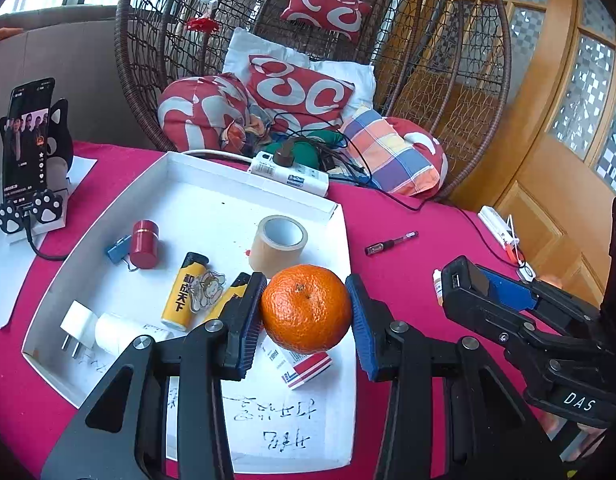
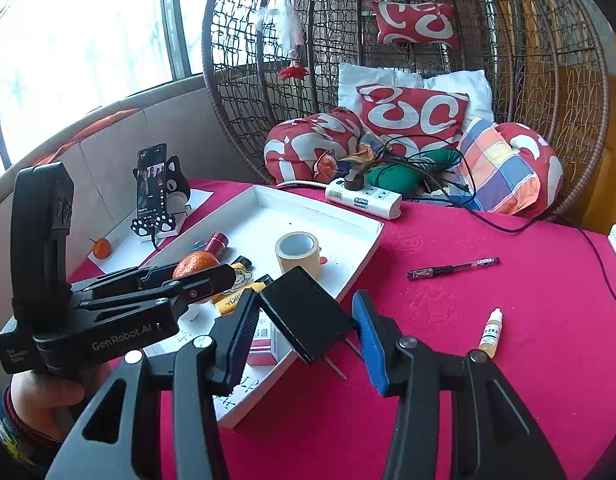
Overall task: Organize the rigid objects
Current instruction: 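Carry the orange with the left tool while the right tool carries the black charger to the tray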
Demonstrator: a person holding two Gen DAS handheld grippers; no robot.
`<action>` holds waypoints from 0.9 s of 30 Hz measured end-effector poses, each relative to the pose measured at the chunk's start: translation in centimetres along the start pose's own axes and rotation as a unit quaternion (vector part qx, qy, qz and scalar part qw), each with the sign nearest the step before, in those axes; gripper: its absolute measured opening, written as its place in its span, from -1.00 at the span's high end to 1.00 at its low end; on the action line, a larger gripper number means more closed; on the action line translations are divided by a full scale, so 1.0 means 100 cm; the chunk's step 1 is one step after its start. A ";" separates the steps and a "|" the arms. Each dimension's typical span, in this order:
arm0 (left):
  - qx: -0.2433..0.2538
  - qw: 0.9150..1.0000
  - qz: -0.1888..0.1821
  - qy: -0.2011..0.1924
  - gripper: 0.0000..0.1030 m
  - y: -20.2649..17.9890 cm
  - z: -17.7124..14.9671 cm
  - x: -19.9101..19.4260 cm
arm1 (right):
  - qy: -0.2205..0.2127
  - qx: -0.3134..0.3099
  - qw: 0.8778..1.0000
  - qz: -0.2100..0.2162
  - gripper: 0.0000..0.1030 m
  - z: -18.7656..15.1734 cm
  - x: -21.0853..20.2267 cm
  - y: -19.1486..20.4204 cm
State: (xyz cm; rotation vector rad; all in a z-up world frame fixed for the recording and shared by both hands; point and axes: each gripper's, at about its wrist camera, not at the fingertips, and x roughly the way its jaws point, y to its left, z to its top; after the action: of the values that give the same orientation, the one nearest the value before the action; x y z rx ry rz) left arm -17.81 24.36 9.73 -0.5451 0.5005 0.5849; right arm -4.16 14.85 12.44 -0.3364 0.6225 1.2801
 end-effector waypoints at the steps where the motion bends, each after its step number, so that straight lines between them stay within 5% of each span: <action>1: -0.002 1.000 0.001 0.000 0.22 0.003 0.000 -0.001 | 0.000 -0.001 1.000 0.001 0.06 0.001 0.001 0.001; 17: -0.041 0.999 0.021 -0.005 0.22 0.042 -0.002 -0.004 | 0.018 -0.016 1.000 0.014 0.06 0.013 0.037 0.029; 27: -0.022 0.995 0.099 -0.015 0.22 0.070 0.019 0.006 | 0.030 -0.009 0.999 0.018 0.06 0.027 0.080 0.041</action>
State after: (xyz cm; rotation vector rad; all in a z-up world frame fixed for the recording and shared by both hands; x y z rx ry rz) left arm -21.26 30.61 8.47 -0.5307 0.5174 0.7937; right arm -6.21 23.73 10.13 -0.3815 0.6716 1.3142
